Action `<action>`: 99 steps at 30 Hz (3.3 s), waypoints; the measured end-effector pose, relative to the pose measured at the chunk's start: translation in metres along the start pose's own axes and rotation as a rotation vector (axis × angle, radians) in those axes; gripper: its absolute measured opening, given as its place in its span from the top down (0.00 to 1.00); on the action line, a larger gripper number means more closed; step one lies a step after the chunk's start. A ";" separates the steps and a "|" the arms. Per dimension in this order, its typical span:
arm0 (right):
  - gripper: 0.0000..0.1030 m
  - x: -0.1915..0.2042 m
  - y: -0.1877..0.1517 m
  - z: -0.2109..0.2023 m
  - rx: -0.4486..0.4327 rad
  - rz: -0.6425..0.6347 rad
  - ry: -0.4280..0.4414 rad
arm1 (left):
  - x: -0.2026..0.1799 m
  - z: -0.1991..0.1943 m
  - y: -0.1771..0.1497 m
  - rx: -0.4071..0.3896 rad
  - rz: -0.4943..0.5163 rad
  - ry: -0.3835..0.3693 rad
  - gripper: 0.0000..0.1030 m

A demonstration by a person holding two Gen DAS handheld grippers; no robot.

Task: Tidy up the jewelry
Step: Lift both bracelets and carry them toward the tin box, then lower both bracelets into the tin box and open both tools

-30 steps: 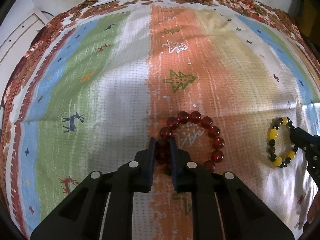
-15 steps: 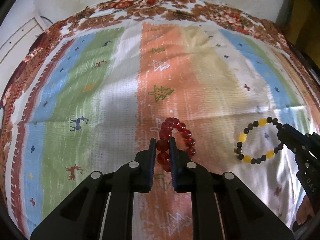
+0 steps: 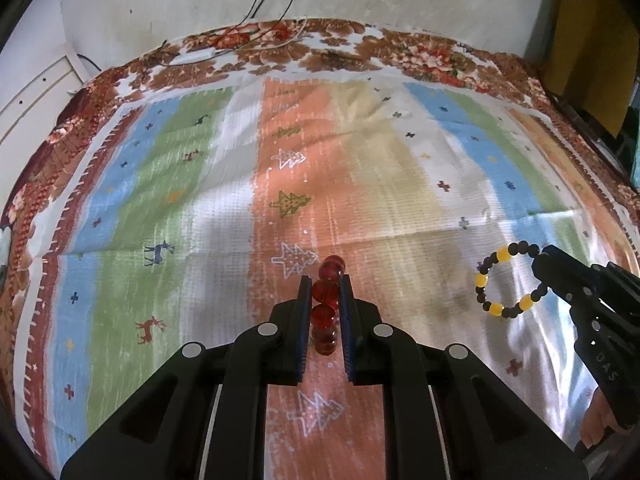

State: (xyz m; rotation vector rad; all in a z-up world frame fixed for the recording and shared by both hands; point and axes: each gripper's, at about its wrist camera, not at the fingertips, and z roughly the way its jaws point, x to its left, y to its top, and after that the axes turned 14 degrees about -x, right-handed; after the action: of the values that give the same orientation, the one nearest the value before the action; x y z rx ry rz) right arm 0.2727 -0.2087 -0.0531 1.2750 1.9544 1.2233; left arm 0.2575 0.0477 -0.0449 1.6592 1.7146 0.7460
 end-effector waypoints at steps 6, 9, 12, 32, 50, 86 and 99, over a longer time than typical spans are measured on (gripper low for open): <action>0.88 0.004 0.003 -0.022 -0.042 0.003 0.005 | -0.002 -0.026 -0.002 -0.042 -0.020 -0.013 0.88; 0.88 0.007 0.003 -0.035 -0.064 -0.005 0.009 | -0.004 -0.042 -0.003 -0.075 -0.026 -0.022 0.88; 0.88 0.010 0.003 -0.045 -0.081 -0.015 0.014 | -0.006 -0.056 -0.004 -0.109 -0.027 -0.028 0.88; 0.88 0.031 -0.007 -0.109 -0.155 -0.036 0.066 | -0.026 -0.134 -0.031 -0.225 0.000 -0.064 0.88; 0.88 0.046 -0.031 -0.157 -0.166 -0.054 0.139 | -0.031 -0.182 -0.067 -0.264 0.005 -0.089 0.87; 0.88 0.071 -0.079 -0.208 -0.107 -0.064 0.255 | -0.043 -0.224 -0.130 -0.235 0.034 -0.077 0.87; 0.54 0.048 -0.083 -0.223 -0.118 -0.013 0.219 | -0.022 -0.226 -0.138 -0.172 -0.083 -0.082 0.56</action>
State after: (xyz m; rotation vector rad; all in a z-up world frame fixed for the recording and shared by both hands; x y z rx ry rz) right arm 0.0404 -0.2702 -0.0185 1.1073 2.0020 1.5029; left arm -0.0041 0.0262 -0.0040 1.4732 1.6054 0.7536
